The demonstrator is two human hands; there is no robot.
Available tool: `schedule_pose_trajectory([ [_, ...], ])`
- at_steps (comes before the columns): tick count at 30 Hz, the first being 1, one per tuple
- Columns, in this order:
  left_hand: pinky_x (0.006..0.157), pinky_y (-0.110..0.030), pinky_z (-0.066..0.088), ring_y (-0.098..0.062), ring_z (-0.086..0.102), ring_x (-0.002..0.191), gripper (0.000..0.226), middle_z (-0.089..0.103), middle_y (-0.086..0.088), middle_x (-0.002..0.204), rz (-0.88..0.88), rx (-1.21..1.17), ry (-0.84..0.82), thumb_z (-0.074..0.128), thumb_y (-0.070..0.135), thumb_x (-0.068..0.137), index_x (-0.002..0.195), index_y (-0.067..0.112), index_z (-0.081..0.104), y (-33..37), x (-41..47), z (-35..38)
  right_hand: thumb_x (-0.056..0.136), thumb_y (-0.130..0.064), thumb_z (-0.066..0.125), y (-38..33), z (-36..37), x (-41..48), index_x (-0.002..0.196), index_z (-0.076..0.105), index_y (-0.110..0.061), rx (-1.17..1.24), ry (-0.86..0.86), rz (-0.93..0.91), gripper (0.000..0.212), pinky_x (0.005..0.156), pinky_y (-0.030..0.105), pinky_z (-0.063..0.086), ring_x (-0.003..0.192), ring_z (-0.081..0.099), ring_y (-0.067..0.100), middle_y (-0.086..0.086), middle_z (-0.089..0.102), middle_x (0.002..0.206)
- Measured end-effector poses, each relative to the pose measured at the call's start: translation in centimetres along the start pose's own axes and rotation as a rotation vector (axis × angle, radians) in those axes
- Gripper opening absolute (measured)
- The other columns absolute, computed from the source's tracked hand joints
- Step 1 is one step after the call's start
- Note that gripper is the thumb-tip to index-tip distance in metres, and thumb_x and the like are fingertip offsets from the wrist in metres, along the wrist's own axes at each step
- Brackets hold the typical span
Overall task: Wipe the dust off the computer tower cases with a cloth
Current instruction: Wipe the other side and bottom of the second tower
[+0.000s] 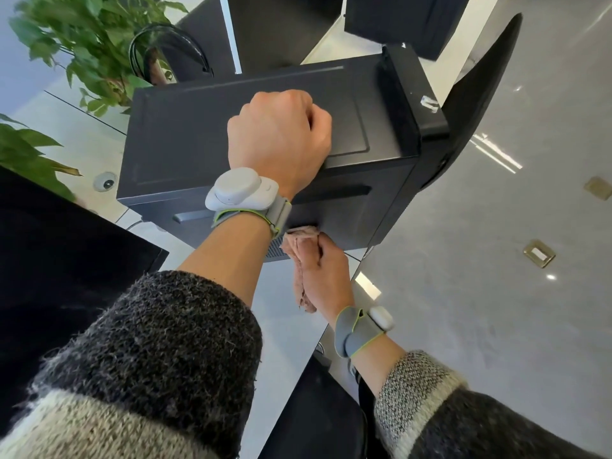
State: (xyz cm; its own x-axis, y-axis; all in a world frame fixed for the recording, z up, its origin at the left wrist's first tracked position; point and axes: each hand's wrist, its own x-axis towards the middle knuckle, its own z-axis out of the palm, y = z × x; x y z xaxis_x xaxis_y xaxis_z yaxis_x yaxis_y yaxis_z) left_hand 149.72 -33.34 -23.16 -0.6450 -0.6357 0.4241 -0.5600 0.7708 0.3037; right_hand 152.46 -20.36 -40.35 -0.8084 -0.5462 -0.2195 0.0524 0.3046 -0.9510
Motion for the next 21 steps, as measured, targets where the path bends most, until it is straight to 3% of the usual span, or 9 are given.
schedule_pose_trajectory([
  [3,0.059,-0.033,0.032,-0.019,0.029,0.050,0.036,0.035,0.004,0.054,-0.008,0.002,-0.002,0.045,0.034,0.094,0.062,0.016,0.040,0.1,0.0,-0.1,0.106,-0.009,0.050,1.5,0.2,0.4,0.105,0.066,-0.010,-0.079,-0.103,0.112,0.016,0.071,0.008,0.043,0.084,0.066,-0.002,-0.015,0.067,0.088],
  [6,0.059,-0.033,0.030,-0.024,0.033,0.053,0.034,0.035,0.003,0.055,-0.002,0.006,0.007,0.045,0.033,0.093,0.064,0.015,0.045,0.2,0.0,0.1,0.105,-0.017,0.051,3.1,0.4,1.5,0.111,0.068,-0.009,-0.222,-0.142,0.253,0.019,0.073,0.022,0.043,0.102,0.068,0.025,0.003,0.071,0.101],
  [9,0.058,-0.032,0.032,-0.026,0.037,0.055,0.035,0.033,0.004,0.054,-0.024,-0.002,0.014,0.045,0.034,0.091,0.062,0.015,0.042,-0.2,0.2,0.2,0.107,-0.018,0.051,2.2,0.6,1.1,0.102,0.068,-0.011,-0.095,-0.125,0.173,0.019,0.059,0.010,0.044,0.074,0.066,-0.002,-0.010,0.070,0.086],
  [11,0.055,-0.032,0.037,-0.025,0.034,0.052,0.037,0.028,0.005,0.052,-0.025,0.002,0.042,0.045,0.033,0.089,0.058,0.016,0.032,-0.1,0.3,0.1,0.109,-0.021,0.050,2.1,1.0,0.8,0.099,0.065,-0.012,-0.035,-0.116,0.123,0.020,0.047,0.013,0.043,0.055,0.061,-0.003,-0.018,0.064,0.077],
  [13,0.055,-0.032,0.042,-0.024,0.031,0.051,0.039,0.026,0.006,0.051,-0.026,-0.019,0.049,0.046,0.032,0.089,0.058,0.017,0.027,0.2,0.1,0.1,0.109,-0.017,0.048,3.1,1.4,0.8,0.098,0.065,-0.020,-0.042,-0.120,0.125,0.020,0.057,0.014,0.047,0.058,0.062,-0.007,-0.023,0.066,0.079],
  [15,0.057,-0.034,0.045,-0.025,0.032,0.052,0.040,0.027,0.006,0.051,-0.039,-0.031,0.042,0.047,0.032,0.089,0.057,0.018,0.026,0.2,0.1,0.3,0.106,-0.020,0.047,4.0,1.3,1.4,0.099,0.069,-0.022,-0.102,-0.158,0.230,0.023,0.067,0.022,0.055,0.066,0.068,-0.002,-0.013,0.073,0.080],
  [16,0.057,-0.034,0.046,-0.025,0.033,0.052,0.040,0.027,0.006,0.051,-0.038,-0.027,0.037,0.047,0.032,0.089,0.057,0.018,0.026,0.2,0.2,0.3,0.106,-0.025,0.047,4.4,1.2,1.9,0.100,0.072,-0.019,-0.131,-0.174,0.310,0.027,0.062,0.026,0.057,0.067,0.071,0.012,-0.004,0.075,0.079],
  [18,0.058,-0.035,0.050,-0.025,0.037,0.052,0.039,0.029,0.006,0.051,-0.025,-0.027,0.039,0.046,0.032,0.090,0.057,0.018,0.028,0.2,0.1,0.5,0.109,-0.028,0.047,4.9,0.5,2.5,0.102,0.074,-0.013,-0.209,-0.171,0.399,0.032,0.046,0.017,0.049,0.067,0.069,0.028,0.001,0.074,0.079],
  [21,0.057,-0.035,0.050,-0.025,0.039,0.050,0.038,0.028,0.007,0.051,-0.032,-0.016,0.062,0.046,0.033,0.089,0.057,0.018,0.032,0.1,0.2,0.9,0.109,-0.027,0.049,4.5,0.2,2.4,0.092,0.070,-0.018,-0.189,-0.137,0.288,0.028,0.046,0.012,0.046,0.059,0.066,0.012,-0.003,0.072,0.075],
])
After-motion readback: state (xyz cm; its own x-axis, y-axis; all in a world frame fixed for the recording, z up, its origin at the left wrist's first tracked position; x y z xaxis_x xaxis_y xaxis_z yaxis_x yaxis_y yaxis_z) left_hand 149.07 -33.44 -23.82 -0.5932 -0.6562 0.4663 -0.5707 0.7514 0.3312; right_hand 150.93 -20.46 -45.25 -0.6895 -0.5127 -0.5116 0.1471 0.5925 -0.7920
